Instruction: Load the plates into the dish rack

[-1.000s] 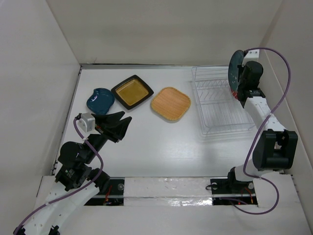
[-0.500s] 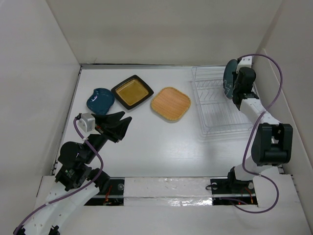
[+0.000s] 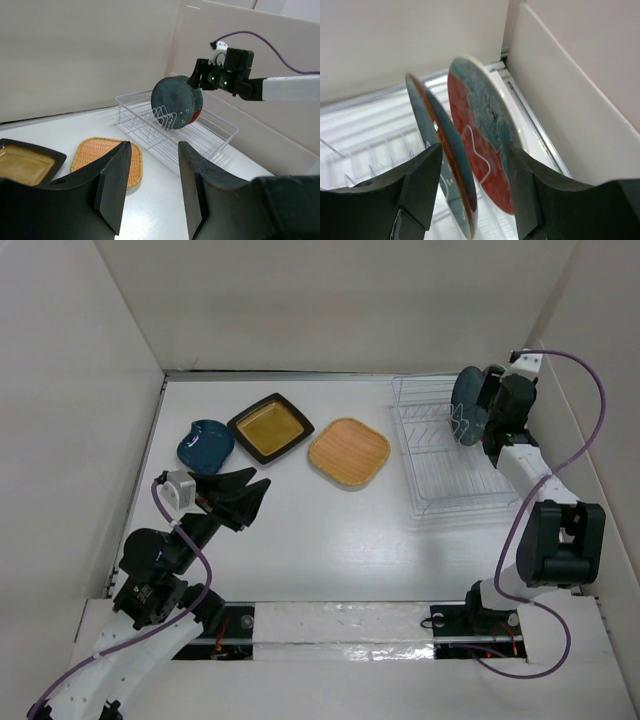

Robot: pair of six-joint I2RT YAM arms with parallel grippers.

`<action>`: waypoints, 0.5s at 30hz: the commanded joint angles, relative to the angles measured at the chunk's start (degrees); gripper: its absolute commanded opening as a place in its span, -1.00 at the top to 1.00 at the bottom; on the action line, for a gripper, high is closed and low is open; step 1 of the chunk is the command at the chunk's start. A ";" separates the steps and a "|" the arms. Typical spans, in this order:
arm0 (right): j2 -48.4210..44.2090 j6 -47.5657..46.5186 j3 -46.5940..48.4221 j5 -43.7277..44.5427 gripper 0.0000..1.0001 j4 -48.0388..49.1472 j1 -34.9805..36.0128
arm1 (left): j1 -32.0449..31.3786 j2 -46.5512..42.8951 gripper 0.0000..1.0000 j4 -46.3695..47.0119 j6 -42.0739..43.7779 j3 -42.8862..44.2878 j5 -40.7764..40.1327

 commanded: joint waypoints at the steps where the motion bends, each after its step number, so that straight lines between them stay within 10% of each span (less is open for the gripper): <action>1: -6.19 8.92 5.98 -1.85 -0.21 1.30 -0.80 | -0.31 0.50 0.22 2.98 -0.52 -0.31 1.35; 4: -8.92 13.40 8.62 -5.10 -0.07 -3.36 3.23 | -0.31 0.41 0.22 2.98 -0.35 -0.40 -0.14; 5: -9.62 14.38 9.06 -6.59 0.50 -4.76 6.29 | -0.31 1.11 0.23 2.72 -0.18 -0.31 -0.32; 7: -9.89 17.97 8.28 -9.15 1.00 -4.95 10.78 | -0.31 1.55 0.32 2.72 -0.26 -0.13 0.82; 15: -3.49 33.88 -1.73 -2.06 0.91 0.49 33.90 | -0.31 1.82 1.00 2.54 -0.26 -0.05 1.25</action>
